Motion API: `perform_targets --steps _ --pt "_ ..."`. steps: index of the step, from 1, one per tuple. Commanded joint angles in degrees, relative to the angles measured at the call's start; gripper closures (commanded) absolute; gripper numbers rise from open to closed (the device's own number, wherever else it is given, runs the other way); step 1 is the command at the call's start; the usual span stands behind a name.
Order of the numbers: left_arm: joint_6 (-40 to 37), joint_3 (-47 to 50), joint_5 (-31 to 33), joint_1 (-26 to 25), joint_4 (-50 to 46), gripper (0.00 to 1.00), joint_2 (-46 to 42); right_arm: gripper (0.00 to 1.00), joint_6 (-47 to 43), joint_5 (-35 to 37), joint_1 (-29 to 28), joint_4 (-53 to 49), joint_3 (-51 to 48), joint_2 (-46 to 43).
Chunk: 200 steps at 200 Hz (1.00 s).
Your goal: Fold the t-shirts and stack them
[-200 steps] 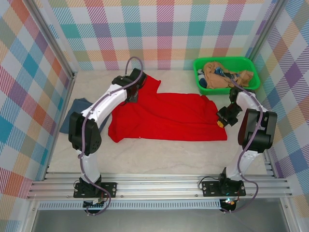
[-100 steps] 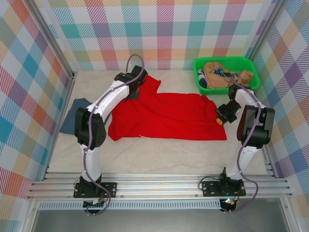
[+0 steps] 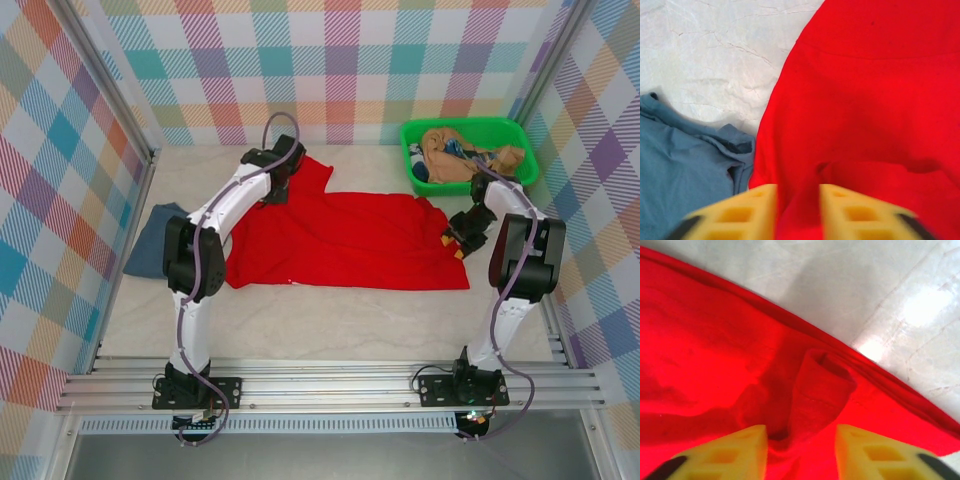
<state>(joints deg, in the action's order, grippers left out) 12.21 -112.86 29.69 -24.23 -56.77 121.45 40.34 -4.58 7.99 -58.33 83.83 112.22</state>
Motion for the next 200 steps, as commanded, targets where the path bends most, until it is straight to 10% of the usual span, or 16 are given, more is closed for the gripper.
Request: perform_targets --steps 1,92,145,200 --pt "1.4 -2.9 0.3 1.4 -1.2 0.51 -2.5 0.52 -0.3 0.0 -0.4 1.3 0.2 -5.7" --pt "17.5 26.6 -14.3 10.4 -13.3 0.51 -23.0 0.5 -1.4 -0.7 -4.2 2.7 -18.5 -22.7" --pt "29.8 52.2 -34.2 26.7 1.7 0.56 -32.9 0.52 -2.7 -4.2 -7.8 7.5 -29.4 -26.2" --pt "35.1 54.5 -34.9 22.8 6.8 0.56 -33.1 0.54 -4.2 -1.0 -4.2 7.9 -27.7 -21.1"
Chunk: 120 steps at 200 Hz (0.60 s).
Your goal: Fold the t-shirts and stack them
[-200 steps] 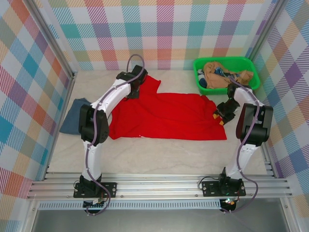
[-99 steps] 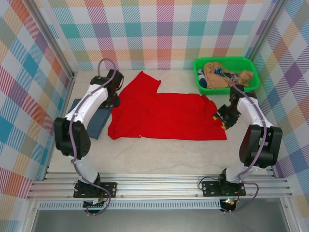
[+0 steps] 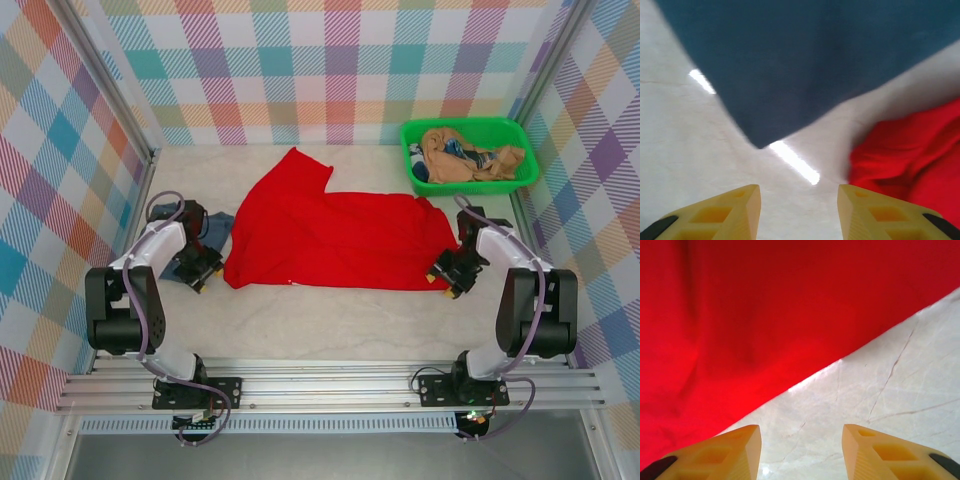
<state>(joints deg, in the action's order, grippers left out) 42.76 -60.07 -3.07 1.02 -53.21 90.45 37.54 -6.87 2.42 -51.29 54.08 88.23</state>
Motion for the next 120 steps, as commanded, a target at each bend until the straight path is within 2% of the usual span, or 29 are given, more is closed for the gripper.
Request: perform_targets --steps 1,23,35,51,95,120 --pt "4.6 1.8 -2.0 -2.6 3.4 0.56 -2.2 0.54 -1.4 1.3 1.4 0.8 2.2 3.1" --pt "5.5 3.5 -1.6 -5.2 4.6 0.56 -2.7 0.55 -1.2 2.0 2.0 0.8 4.0 5.5" --pt "5.4 3.7 -1.0 -6.0 5.5 0.6 -2.0 0.55 -1.1 2.0 2.1 1.0 5.0 6.8" --pt "4.8 2.8 1.1 -6.1 4.4 0.64 0.3 0.56 -0.9 2.9 2.1 0.7 6.3 8.3" --pt "3.0 2.5 5.3 -6.2 8.2 0.65 6.3 0.58 -0.5 5.5 2.6 1.2 8.3 13.1" --pt "2.4 1.7 8.6 -6.4 8.7 0.72 8.4 0.58 0.5 8.2 2.8 -0.5 9.6 16.9"
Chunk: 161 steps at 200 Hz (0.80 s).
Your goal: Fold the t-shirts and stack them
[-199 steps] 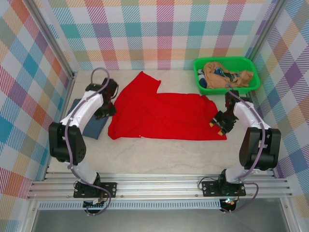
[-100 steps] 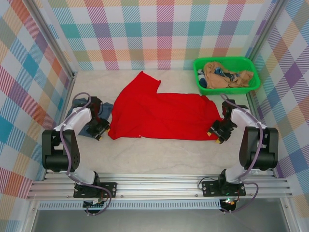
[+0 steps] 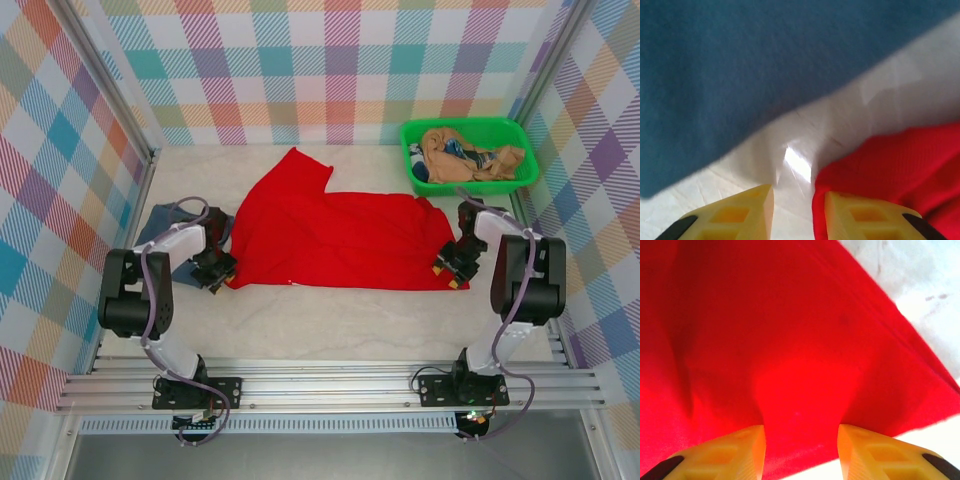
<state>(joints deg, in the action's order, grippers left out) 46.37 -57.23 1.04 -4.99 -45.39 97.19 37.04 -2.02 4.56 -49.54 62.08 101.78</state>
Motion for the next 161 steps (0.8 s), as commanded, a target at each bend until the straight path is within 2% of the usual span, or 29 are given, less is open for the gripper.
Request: perform_targets --steps 1,13,36,45,79,135,161 --pt "-1.2 -1.2 4.6 -0.4 0.9 0.73 1.7 0.58 1.1 3.5 0.7 -2.4 1.7 3.4" --pt "-2.0 -2.5 6.4 -0.6 -0.1 0.77 2.9 0.59 1.5 4.7 1.2 -3.9 2.3 4.9" --pt "-3.0 -4.1 11.0 -1.3 -3.2 0.96 2.8 0.58 1.6 7.4 1.7 -5.6 2.4 5.4" --pt "-3.1 -4.2 11.6 -1.5 -4.5 1.0 2.1 0.58 1.3 7.8 1.8 -5.7 2.2 4.7" --pt "-1.3 -0.9 9.1 -4.1 -7.8 1.0 -1.3 0.57 0.8 8.4 1.9 -6.9 2.2 4.8" --pt "1.5 6.5 9.1 -6.8 -12.4 1.0 -9.5 0.57 1.9 12.9 3.5 -8.6 0.6 3.2" --pt "0.4 3.1 11.2 -6.9 -13.7 0.82 -11.2 0.55 -0.4 8.5 3.1 -7.7 2.0 3.9"
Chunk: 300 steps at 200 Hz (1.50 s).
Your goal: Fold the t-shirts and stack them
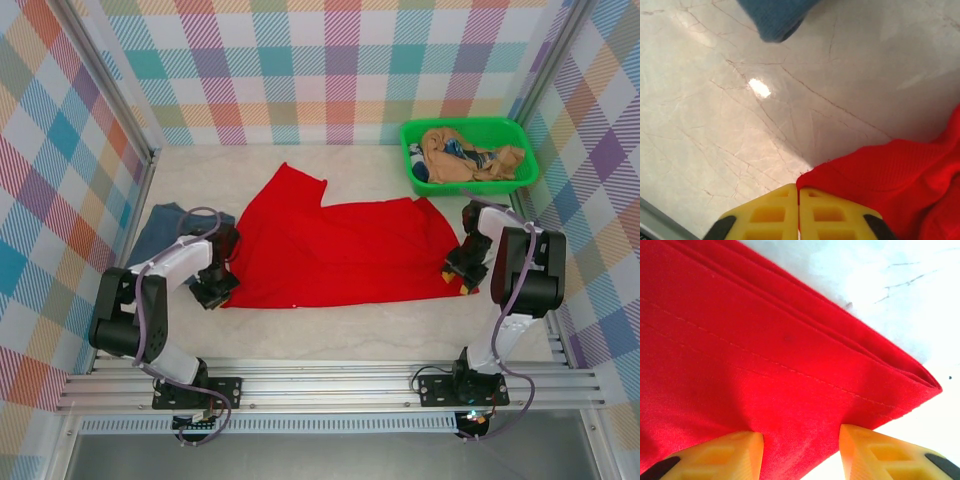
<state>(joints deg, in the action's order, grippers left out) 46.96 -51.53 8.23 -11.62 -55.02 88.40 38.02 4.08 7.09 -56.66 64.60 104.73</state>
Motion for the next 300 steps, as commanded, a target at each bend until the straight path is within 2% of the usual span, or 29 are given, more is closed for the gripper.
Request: perform_targets --steps 1,21,36,64,86,104,125,178,229,244,274,300 --pt "-0.2 -2.9 4.1 -0.3 -4.2 0.82 -2.6 0.55 -1.5 2.2 0.5 -0.6 -0.4 0.9" --pt "-2.4 -9.2 5.5 -1.2 -4.1 0.77 -4.8 0.53 -2.3 1.9 -1.8 -1.5 1.0 -0.4" --pt "-4.9 -15.1 5.1 -1.3 -3.4 0.77 -3.2 0.53 -2.2 1.8 -2.6 -1.7 1.1 -1.8" --pt "-12.3 -24.3 -4.5 -1.8 5.8 0.75 7.4 0.52 -2.2 1.8 -2.7 -1.5 0.5 -1.6" --pt "-16.7 -30.4 -8.3 -2.2 12.1 0.74 16.5 0.52 -2.5 1.8 -2.7 -1.1 0.1 -0.9" --pt "-20.9 -36.5 -10.6 -2.5 12.5 0.75 24.6 0.52 -2.5 1.7 -2.7 -1.0 0.0 -0.9" --pt "-25.1 -40.3 -12.2 -3.0 13.5 0.75 29.0 0.52 -2.5 1.6 -2.8 -1.2 0.3 -1.1" --pt "-26.7 -41.8 -11.4 -3.3 13.8 0.74 31.9 0.52 -2.4 1.2 -2.7 -1.5 1.0 -0.8" --pt "-27.6 -42.5 -10.0 -3.6 12.6 0.77 33.4 0.52 -2.2 1.1 -2.8 -1.5 1.1 -0.6" --pt "-27.6 -42.0 -10.1 -3.7 12.9 0.82 33.4 0.52 -2.3 1.1 -2.8 -1.5 1.1 -0.8" --pt "-27.5 -42.7 -8.8 -4.4 13.0 1.0 32.1 0.52 -2.3 1.2 -2.7 -1.4 0.7 -0.9" --pt "-27.7 -44.2 -6.9 -4.9 11.9 1.0 31.9 0.52 -2.2 1.0 -2.9 -1.3 0.8 -0.9"
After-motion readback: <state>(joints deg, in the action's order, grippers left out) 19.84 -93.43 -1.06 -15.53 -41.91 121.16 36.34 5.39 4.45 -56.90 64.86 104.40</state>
